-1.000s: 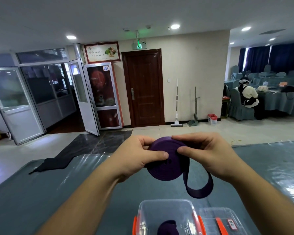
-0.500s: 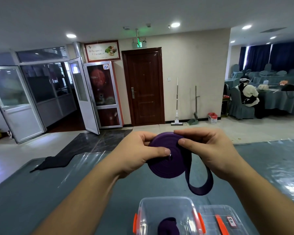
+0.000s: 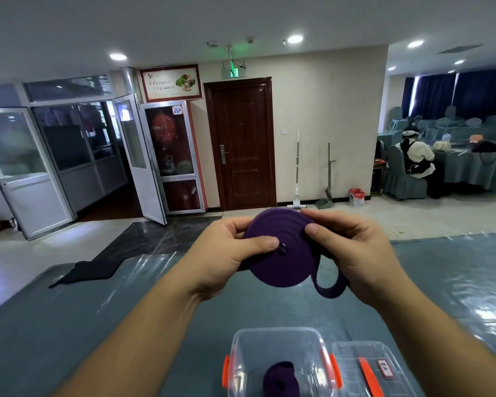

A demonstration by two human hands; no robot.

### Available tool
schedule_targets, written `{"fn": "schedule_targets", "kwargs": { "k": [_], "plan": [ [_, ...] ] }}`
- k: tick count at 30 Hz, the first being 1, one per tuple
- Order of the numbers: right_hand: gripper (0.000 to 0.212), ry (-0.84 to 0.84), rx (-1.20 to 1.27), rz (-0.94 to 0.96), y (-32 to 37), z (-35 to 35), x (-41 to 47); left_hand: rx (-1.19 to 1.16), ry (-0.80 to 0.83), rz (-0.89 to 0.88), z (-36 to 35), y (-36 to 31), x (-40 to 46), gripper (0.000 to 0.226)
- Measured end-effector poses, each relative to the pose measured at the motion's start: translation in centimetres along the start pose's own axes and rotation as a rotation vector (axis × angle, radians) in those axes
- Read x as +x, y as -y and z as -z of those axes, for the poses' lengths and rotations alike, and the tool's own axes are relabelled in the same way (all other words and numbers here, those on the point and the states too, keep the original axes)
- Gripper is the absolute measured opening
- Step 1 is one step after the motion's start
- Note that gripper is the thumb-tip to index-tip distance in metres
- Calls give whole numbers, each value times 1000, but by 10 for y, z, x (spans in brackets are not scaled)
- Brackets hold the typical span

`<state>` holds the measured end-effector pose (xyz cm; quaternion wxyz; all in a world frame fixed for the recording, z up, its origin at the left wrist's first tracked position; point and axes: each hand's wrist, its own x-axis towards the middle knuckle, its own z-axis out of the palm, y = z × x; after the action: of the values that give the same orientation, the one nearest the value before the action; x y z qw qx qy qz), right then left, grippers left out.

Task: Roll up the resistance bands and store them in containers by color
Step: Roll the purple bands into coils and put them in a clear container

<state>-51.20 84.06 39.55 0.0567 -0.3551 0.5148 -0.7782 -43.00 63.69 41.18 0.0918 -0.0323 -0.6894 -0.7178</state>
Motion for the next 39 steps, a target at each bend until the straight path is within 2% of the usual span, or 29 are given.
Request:
{"fn": "schedule_targets", "kwargs": {
  "k": [4, 7, 10, 14, 16, 19, 22, 26, 30, 33, 36, 39],
  "plan": [
    [33, -102, 42, 30, -4, -3, -4, -142, -58, -31, -9, 10, -1, 36],
    [29, -58, 22, 21, -4, 0, -6, -47, -46, -1, -9, 8, -3, 41],
    [31, -18, -42, 3, -4, 1, -7, 127, 15, 54, -3, 0, -4, 35],
    [29, -100, 3, 51, -8, -3, -7, -17, -41, 18, -5, 5, -3, 44],
    [29, -116, 2, 52, -10, -4, -8, -87, -58, 15, -10, 13, -3, 41],
    [27, -110, -56, -1, -10, 1, -10, -55, -47, 53, -10, 19, -3, 42],
    [32, -31, -135, -49, -9, 6, -10, 56, 24, 96, -4, 14, -2, 45],
    [24, -130, -44, -9, -12, 3, -10, -34, -25, 46, -6, 16, 0, 46],
    [32, -164, 55, 24, -20, 4, -11, -126, -88, 1, -13, 26, 2, 41],
    [32, -188, 64, -18, -23, 7, -11, -57, -77, 38, -13, 28, 3, 38],
    [31, -168, 38, -34, -24, 9, -12, 31, -65, 64, -7, 26, 5, 46],
    [30, -207, 95, -25, -29, 7, -13, -42, -94, 30, -9, 34, 5, 39]
  ]
}}
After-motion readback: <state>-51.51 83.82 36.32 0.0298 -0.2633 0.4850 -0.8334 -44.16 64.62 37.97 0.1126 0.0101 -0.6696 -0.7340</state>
